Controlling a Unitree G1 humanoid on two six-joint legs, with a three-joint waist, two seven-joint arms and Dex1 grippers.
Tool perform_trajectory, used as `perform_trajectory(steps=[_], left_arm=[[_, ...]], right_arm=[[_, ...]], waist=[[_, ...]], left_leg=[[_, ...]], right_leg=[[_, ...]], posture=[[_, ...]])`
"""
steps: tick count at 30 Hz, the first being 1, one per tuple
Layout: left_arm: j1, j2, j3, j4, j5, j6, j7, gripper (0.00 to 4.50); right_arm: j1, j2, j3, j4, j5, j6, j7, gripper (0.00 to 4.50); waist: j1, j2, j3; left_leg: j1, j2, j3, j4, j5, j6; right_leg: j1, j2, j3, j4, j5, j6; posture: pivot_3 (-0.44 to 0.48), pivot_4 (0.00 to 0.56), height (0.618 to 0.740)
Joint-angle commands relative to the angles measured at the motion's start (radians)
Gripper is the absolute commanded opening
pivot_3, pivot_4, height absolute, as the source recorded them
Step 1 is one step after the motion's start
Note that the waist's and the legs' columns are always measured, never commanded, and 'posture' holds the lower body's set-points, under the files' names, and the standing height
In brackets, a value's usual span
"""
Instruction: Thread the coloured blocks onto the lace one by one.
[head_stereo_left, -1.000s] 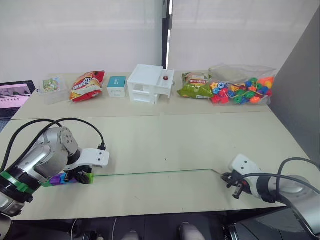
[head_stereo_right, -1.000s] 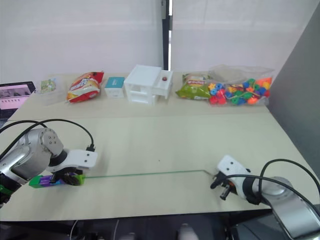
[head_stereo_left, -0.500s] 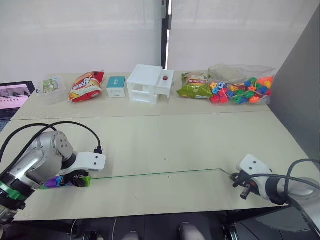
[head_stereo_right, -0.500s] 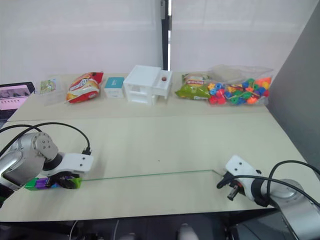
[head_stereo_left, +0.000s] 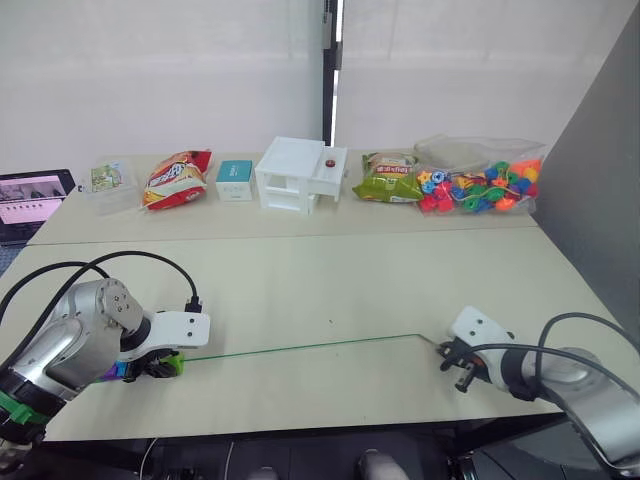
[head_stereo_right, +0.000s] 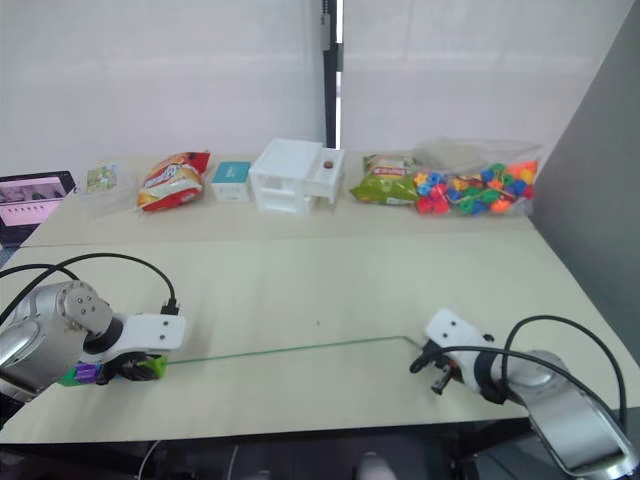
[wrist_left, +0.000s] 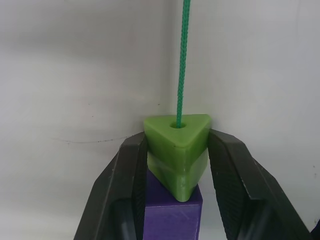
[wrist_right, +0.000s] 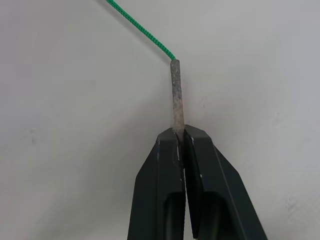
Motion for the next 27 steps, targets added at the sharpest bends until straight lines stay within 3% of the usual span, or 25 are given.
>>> perform_trajectory(steps=[1,6,10,13,15,18,22,27], left_arm=[[0.027,-0.04,-0.005,-0.023,-0.041,-0.026,0.022,2.88],[0.048,-0.029,0.151,-0.061,-0.144,-0.013,0.035,4.5],[0.138,-0.019,0.403,-0.12,-0.315,0.024,0.02,4.5],[0.269,-0.186,0.816,-0.172,-0.491,0.089,0.072,4.5],[0.361,-0.25,0.979,-0.192,-0.543,0.105,0.091,4.5],[0.506,-0.315,1.126,-0.199,-0.558,0.052,0.129,4.5],[0.655,-0.439,1.299,-0.143,-0.667,-0.048,0.123,4.5],[0.805,-0.544,1.325,-0.086,-0.721,-0.173,0.145,4.5]], right_arm=[[0.003,0.04,0.031,0.049,-0.013,-0.026,-0.021,1.26],[0.016,0.021,-0.078,0.012,0.028,-0.06,0.015,3.01],[0.026,0.06,-0.228,-0.056,0.147,-0.044,0.042,4.35],[0.061,0.158,-0.408,-0.079,0.302,-0.045,0.045,4.43],[0.082,0.201,-0.48,-0.08,0.369,-0.031,0.039,4.43],[0.145,0.225,-0.527,-0.061,0.393,-0.05,0.042,4.43],[0.189,0.263,-0.554,-0.019,0.402,-0.092,0.021,4.43],[0.256,0.27,-0.555,0.079,0.366,-0.205,0.057,4.43]], waist=[[0.001,-0.001,-0.001],[0.004,-0.001,0.0],[0.005,-0.004,0.002],[0.011,-0.004,0.002],[0.013,-0.004,0.002],[0.02,-0.004,0.002],[0.025,-0.004,0.002],[0.027,-0.005,0.002]], left_leg=[[0.002,0.0,0.0,0.0,-0.001,0.001],[0.004,0.0,-0.001,0.0,-0.001,0.002],[-0.009,0.0,-0.001,0.002,-0.001,0.002],[-0.018,0.0,-0.002,0.003,-0.001,0.002],[-0.016,0.0,-0.001,0.001,-0.002,0.003],[-0.015,0.0,-0.001,0.001,-0.002,0.003],[-0.014,0.0,-0.001,0.001,-0.002,0.002],[-0.006,0.0,0.0,0.001,-0.002,0.002]], right_leg=[[0.003,0.0,0.0,-0.001,0.0,0.0],[0.004,0.0,-0.001,-0.003,-0.001,-0.001],[-0.014,0.0,-0.001,0.003,0.002,-0.005],[-0.026,-0.001,-0.001,0.01,0.003,-0.006],[-0.025,-0.001,-0.001,0.009,0.003,-0.007],[-0.024,-0.001,-0.001,0.008,0.003,-0.007],[-0.021,-0.002,-0.001,0.002,0.003,-0.007],[-0.011,-0.002,-0.002,-0.001,0.003,-0.007]], posture=[[0.0,0.15,0.74],[0.0,0.15,0.74],[0.0,0.15,0.74],[0.0,0.15,0.74],[0.0,0.15,0.74],[0.0,0.15,0.74],[0.0,0.15,0.74],[0.0,0.15,0.74]])
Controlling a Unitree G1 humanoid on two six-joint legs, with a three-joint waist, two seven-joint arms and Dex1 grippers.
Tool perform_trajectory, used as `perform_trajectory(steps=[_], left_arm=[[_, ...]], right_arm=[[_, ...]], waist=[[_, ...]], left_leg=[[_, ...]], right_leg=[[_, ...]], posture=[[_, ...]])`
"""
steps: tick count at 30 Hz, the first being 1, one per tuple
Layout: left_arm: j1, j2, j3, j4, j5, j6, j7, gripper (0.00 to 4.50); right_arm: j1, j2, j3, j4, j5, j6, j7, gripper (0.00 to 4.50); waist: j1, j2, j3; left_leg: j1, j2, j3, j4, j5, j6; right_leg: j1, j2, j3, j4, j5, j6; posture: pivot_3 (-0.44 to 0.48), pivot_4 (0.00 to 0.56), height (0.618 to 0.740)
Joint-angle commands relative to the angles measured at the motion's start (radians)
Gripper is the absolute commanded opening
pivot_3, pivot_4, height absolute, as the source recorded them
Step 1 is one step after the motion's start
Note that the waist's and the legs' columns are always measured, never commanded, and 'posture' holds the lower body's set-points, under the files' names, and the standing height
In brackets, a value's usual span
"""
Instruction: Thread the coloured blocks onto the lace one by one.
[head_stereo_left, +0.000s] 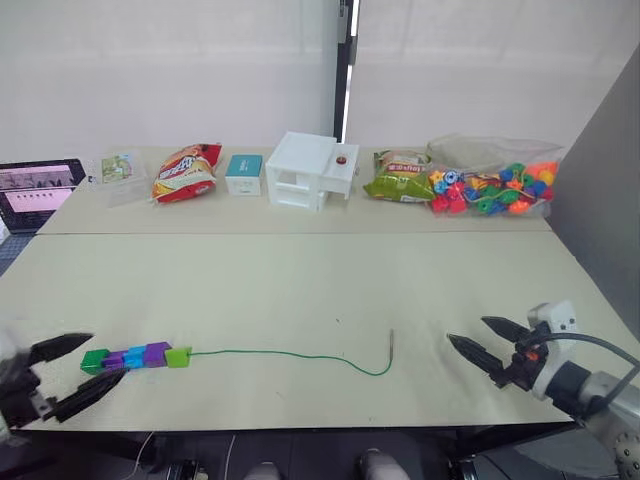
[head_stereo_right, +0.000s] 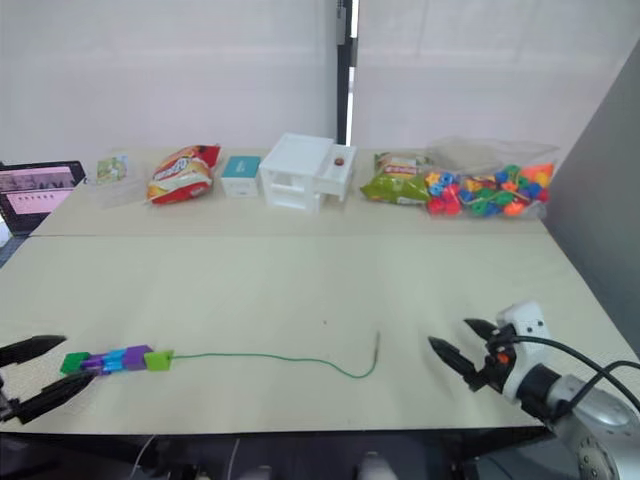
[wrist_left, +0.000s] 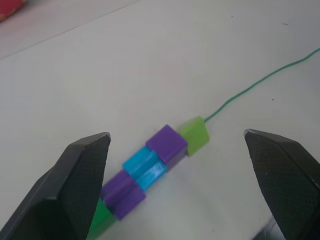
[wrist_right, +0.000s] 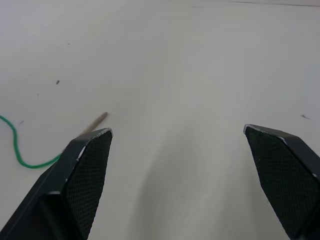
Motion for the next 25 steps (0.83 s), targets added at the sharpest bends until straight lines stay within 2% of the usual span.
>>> perform_trajectory(steps=[1,7,14,25], left_arm=[[0.049,-0.026,0.02,0.03,-0.042,-0.084,0.032,4.5],[0.109,-0.057,-0.04,0.109,-0.039,-0.211,0.079,4.5],[0.11,-0.033,-0.131,0.135,-0.048,-0.248,0.137,4.5],[0.128,0.004,-0.179,0.14,-0.065,-0.264,0.185,4.5]], right_arm=[[0.043,-0.005,-0.027,0.044,-0.011,-0.087,0.037,4.43],[0.124,-0.004,-0.017,0.129,-0.029,-0.179,0.083,4.43],[0.163,-0.013,-0.018,0.194,-0.052,-0.262,0.113,4.43],[0.179,-0.027,-0.023,0.202,-0.04,-0.282,0.121,4.43]], waist=[[0.002,0.0,0.0],[-0.002,0.0,0.0],[-0.005,-0.001,0.0],[-0.005,-0.001,0.0]], left_leg=[[0.003,0.0,0.0,-0.001,0.0,0.0],[0.007,0.001,0.0,-0.002,0.0,0.0],[0.008,0.001,0.001,-0.006,0.0,0.0],[0.008,0.001,0.001,-0.008,0.0,0.0]], right_leg=[[0.004,0.0,-0.001,-0.001,0.0,0.0],[0.009,0.001,0.0,-0.007,0.0,0.0],[0.014,0.001,0.0,-0.008,-0.001,0.001],[0.015,0.001,0.0,-0.009,-0.002,0.001]], posture=[[0.0,0.15,0.74],[0.0,0.15,0.74],[0.0,0.15,0.74],[0.0,0.15,0.74]])
